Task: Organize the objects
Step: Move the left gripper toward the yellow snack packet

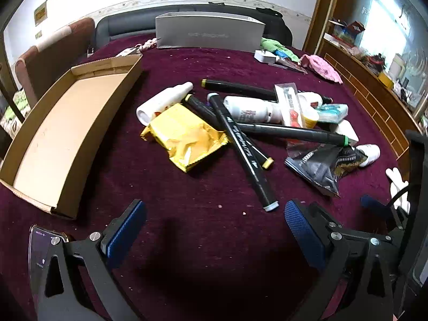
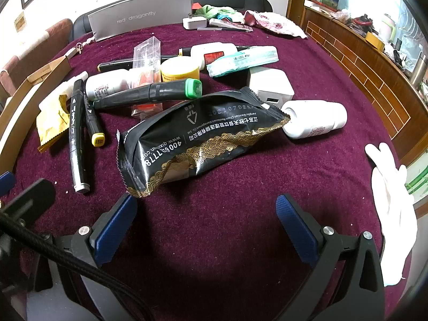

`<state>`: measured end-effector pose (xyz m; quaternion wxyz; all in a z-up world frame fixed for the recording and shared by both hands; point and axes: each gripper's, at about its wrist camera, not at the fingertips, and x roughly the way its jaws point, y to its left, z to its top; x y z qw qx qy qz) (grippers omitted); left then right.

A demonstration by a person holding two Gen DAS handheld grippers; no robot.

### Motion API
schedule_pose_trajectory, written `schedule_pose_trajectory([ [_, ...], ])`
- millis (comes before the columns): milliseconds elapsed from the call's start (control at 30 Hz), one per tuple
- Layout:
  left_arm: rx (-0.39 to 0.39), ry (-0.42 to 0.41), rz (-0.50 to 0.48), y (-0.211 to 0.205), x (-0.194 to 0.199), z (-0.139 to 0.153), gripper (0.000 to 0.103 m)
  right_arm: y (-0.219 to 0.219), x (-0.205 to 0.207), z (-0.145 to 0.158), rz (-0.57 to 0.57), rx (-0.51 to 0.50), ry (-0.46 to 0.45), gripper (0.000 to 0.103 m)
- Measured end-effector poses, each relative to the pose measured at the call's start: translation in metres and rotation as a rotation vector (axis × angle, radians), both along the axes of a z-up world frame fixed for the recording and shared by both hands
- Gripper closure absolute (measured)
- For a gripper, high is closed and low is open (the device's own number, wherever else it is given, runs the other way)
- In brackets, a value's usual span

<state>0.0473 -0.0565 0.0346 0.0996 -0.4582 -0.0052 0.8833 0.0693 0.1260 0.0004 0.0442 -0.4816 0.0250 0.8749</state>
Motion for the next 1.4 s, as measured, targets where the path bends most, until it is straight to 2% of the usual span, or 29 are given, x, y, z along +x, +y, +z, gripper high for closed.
schedule_pose_trajectory([
  [133, 0.033, -0.001, 0.049, -0.016, -0.011, 0.003, 0.003, 0.0, 0.0, 0.0, 0.0, 0.0, 0.0, 0.0],
  [233, 0.024, -0.007, 0.089, -0.026, -0.022, 0.002, 0.003, 0.0, 0.0, 0.0, 0.0, -0.004, 0.002, 0.0],
  [433, 0.056, -0.067, 0.18, -0.038, -0.051, -0.008, 0.003, 0.0, 0.0, 0.0, 0.0, -0.007, 0.002, 0.0],
  [700, -0.058, -0.05, 0.184, -0.031, -0.08, -0.019, 0.003, 0.001, 0.0, 0.0, 0.0, -0.007, 0.003, 0.0],
  [733, -0.056, -0.047, 0.175, -0.03, -0.083, -0.019, 0.006, 0.001, 0.0, 0.0, 0.0, -0.007, 0.003, 0.0],
  [800, -0.037, -0.057, 0.157, -0.028, -0.087, -0.019, 0.021, 0.001, 0.0, 0.001, 0.001, -0.007, 0.003, 0.0],
  [867, 0.017, -0.079, 0.128, -0.026, -0.092, -0.018, 0.051, 0.001, 0.0, 0.001, 0.001, -0.007, 0.003, 0.0],
  [933, 0.023, -0.109, 0.101, -0.023, -0.095, -0.019, 0.063, 0.001, 0.0, 0.001, 0.001, -0.007, 0.003, 0.0],
  [1167, 0.033, -0.128, 0.11, -0.022, -0.102, -0.018, 0.062, 0.001, 0.0, 0.0, 0.001, -0.007, 0.003, 0.0],
  [1300, -0.049, -0.091, 0.094, -0.008, -0.108, -0.021, 0.062, 0.001, 0.0, -0.001, 0.002, -0.007, 0.003, 0.0],
  [1367, -0.038, -0.085, 0.074, -0.007, -0.107, -0.02, 0.073, 0.001, 0.0, -0.001, 0.003, -0.006, 0.003, 0.0],
  [1400, 0.008, -0.092, 0.061, -0.011, -0.105, -0.019, 0.076, 0.001, 0.0, -0.001, 0.003, -0.007, 0.003, 0.0],
])
